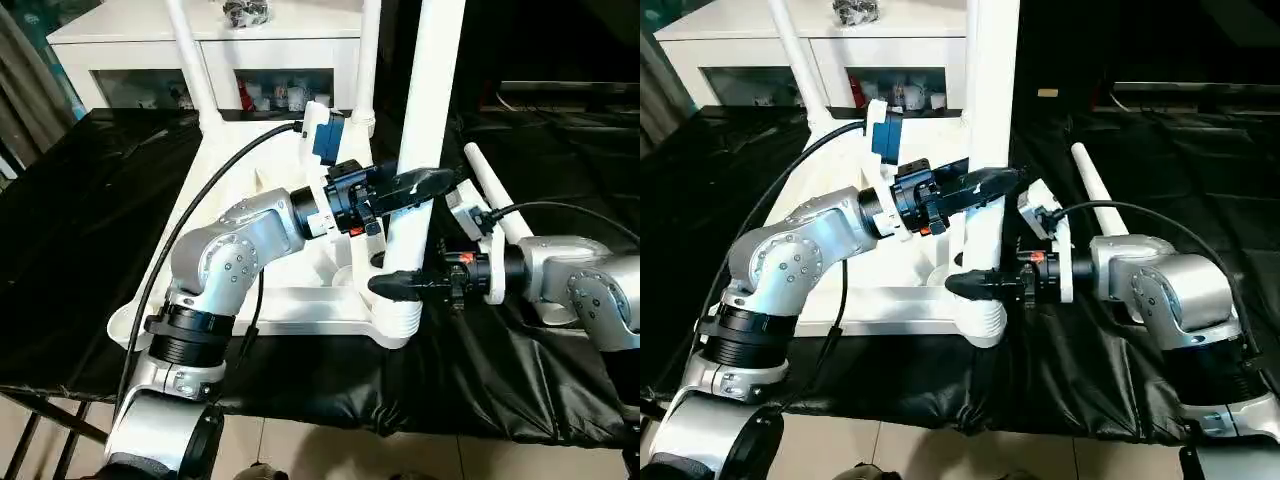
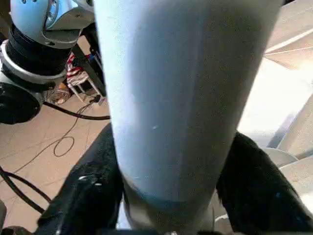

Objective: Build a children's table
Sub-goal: Pick table leg, then insert table leg to table base

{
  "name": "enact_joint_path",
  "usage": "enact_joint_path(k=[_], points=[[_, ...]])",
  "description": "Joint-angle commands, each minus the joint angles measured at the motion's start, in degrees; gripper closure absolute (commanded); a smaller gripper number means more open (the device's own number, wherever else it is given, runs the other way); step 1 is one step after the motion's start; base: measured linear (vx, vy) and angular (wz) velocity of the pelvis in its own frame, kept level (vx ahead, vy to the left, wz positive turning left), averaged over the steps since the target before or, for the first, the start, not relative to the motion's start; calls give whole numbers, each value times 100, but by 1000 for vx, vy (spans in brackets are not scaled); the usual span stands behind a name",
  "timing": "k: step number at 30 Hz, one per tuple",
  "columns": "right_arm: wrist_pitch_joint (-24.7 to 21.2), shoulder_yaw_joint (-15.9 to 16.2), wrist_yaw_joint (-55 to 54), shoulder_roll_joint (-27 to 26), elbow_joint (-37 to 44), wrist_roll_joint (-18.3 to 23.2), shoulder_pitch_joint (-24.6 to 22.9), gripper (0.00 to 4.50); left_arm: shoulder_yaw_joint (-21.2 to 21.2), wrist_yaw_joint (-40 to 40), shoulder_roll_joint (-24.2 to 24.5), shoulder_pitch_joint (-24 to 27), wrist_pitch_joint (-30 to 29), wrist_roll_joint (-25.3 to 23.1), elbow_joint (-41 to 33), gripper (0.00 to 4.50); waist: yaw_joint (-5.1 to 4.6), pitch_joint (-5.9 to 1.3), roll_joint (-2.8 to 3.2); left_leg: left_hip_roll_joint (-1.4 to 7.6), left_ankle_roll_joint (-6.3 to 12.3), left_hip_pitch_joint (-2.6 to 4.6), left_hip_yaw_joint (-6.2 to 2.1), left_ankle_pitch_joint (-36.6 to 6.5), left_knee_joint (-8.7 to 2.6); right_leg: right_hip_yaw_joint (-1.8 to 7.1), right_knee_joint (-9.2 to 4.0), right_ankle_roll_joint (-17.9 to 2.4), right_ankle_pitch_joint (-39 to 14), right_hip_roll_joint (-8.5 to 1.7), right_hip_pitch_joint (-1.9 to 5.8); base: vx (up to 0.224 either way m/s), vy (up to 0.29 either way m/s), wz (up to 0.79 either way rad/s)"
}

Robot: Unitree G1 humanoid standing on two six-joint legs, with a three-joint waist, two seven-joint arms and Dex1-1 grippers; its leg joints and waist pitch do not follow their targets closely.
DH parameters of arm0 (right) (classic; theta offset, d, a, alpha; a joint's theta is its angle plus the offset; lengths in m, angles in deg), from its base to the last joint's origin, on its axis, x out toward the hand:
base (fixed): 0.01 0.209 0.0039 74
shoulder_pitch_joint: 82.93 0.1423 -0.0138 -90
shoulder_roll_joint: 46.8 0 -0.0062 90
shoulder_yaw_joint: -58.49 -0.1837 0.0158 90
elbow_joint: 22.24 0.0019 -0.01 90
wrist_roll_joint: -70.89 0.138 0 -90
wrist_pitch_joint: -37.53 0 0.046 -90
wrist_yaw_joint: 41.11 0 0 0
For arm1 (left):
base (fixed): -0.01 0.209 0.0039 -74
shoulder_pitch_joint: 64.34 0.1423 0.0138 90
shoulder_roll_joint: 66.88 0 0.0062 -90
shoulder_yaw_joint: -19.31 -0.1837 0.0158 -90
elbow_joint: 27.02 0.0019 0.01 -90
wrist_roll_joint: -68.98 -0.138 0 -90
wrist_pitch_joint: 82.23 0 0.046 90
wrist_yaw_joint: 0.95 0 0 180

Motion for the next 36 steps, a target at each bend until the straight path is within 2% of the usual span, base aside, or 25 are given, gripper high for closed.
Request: enact_joint_path(k=[1, 4, 6, 12, 15, 16, 19, 22, 24, 26, 27, 28, 29, 30, 31, 32, 33, 34, 36], points=[[-1, 13, -95, -3, -69, -22, 79, 230, -8, 84, 5, -11, 15, 36, -114, 266, 37, -431, -169, 220, 454, 71, -113, -681, -315, 185, -387, -1211, -1444, -253, 344, 0, 0, 0], [28, -20, -151, -35, -80, -33, 62, 247, -17, 120, 2, 13, 5, 71, -182, 266, 37, -430, -167, 220, 441, 70, -114, -694, -317, 183, -387, -1204, -1466, -250, 343, 0, 0, 0], [30, -22, -155, -38, -81, -34, 61, 255, -14, 117, 0, 12, 1, 75, -182, 196, 37, -432, -168, 220, 437, 72, -115, -696, -315, 183, -386, -1203, -1466, -252, 343, 0, 0, 0], [79, -92, -273, -140, -95, -52, 26, 259, 293, -71, -205, -49, 408, 107, -99, 191, 35, -429, -162, 221, 416, 71, -114, -740, -316, 182, -398, -1214, -1471, -254, 347, 0, 0, 0], [171, -234, -444, -269, -116, -38, 0, 260, 716, -605, -562, -251, 1346, -67, 30, 191, 31, -433, -175, 224, 439, 60, -121, -727, -316, 180, -398, -1218, -1400, -257, 358, 0, 0, 0], [207, -297, -518, -330, -127, -25, -11, 261, 876, -724, -635, -354, 1478, -3, 76, 191, 33, -435, -185, 211, 426, 59, -116, -750, -302, 175, -409, -1213, -1431, -260, 358, 0, 0, 0], [302, -486, -759, -507, -163, 18, -42, 261, 1140, -857, -645, -532, 1687, 62, 153, 191, 42, -431, -193, 211, 459, 57, -115, -711, -312, 174, -403, -1157, -1497, -257, 350, 0, 0, 0], [436, -664, -1009, -645, -175, 36, -130, 261, 1334, -851, -414, -569, 1545, 157, 179, 191, 30, -433, -184, 200, 433, 63, -118, -708, -313, 165, -400, -1076, -1609, -254, 338, 0, 0, 0], [488, -761, -1182, -696, -129, 23, -232, 261, 1124, -512, -26, -391, 1379, -84, 102, 191, 27, -432, -160, 205, 421, 77, -118, -696, -322, 170, -395, -1033, -1628, -234, 317, 0, 0, 0], [609, -856, -1442, -758, 30, -67, -407, 261, 513, 220, 572, 89, 1468, -593, -130, 191, 36, -434, -154, 219, 401, 90, -129, -715, -335, 172, -401, -980, -1673, -245, 313, 0, 0, 0], [738, -874, -1589, -792, 112, -183, -498, 261, 209, 544, 861, 327, 1484, -799, -241, 191, 24, -432, -123, 236, 374, 89, -139, -705, -355, 182, -394, -918, -1677, -249, 298, 0, 0, 0], [738, -874, -1589, -792, 112, -183, -498, 261, 209, 544, 861, 327, 1484, -799, -241, 191, 11, -444, -108, 243, 328, 107, -132, -686, -357, 187, -376, -910, -1600, -237, 277, 0, 0, 0], [915, -926, -1917, -896, 230, -389, -632, 261, -271, 934, 1302, 684, 1510, -1104, -385, 191, 21, -442, -75, 248, 271, 112, -147, -683, -371, 190, -376, -951, -1535, -252, 272, 0, 0, 0], [1082, -931, -2117, -947, 255, -559, -694, 261, -541, 1057, 1487, 865, 1762, -1419, -363, 191, 8, -440, -64, 250, 236, 109, -135, -721, -381, 192, -364, -944, -1540, -240, 264, 0, 0, 0], [1227, -941, -2430, -1003, 224, -782, -736, 261, -881, 1149, 1708, 1043, 1993, -1789, -262, 191, 6, -429, -76, 259, 177, 124, -144, -832, -397, 196, -395, -896, -1631, -247, 250, 0, 0, 0], [1360, -956, -2659, -1047, 193, -947, -771, 261, -1150, 1265, 1870, 1185, 2247, -2086, -162, 191, -23, -421, -69, 243, 72, 132, -132, -965, -413, 199, -382, -888, -1707, -239, 250, 0, 0, 0], [1373, -957, -2681, -1051, 190, -963, -774, 261, -1175, 1276, 1885, 1199, 2271, -2115, -153, 191, -13, -421, -73, 245, 34, 151, -127, -1044, -415, 203, -405, -884, -1769, -246, 242, 0, 0, 0], [1488, -1020, -3126, -1166, 149, -1177, -859, 261, -1539, 1546, 2091, 1470, 2493, -2353, 51, 191, -26, -391, -54, 246, -93, 141, -138, -1240, -451, 220, -408, -848, -1934, -256, 240, 0, 0, 0], [1485, -1038, -3231, -1200, 148, -1209, -889, 261, -1601, 1606, 2117, 1533, 2531, -2382, 124, 191, -45, -384, -55, 232, -142, 148, -131, -1389, -466, 221, -420, -805, -2045, -253, 242, 0, 0, 0]])
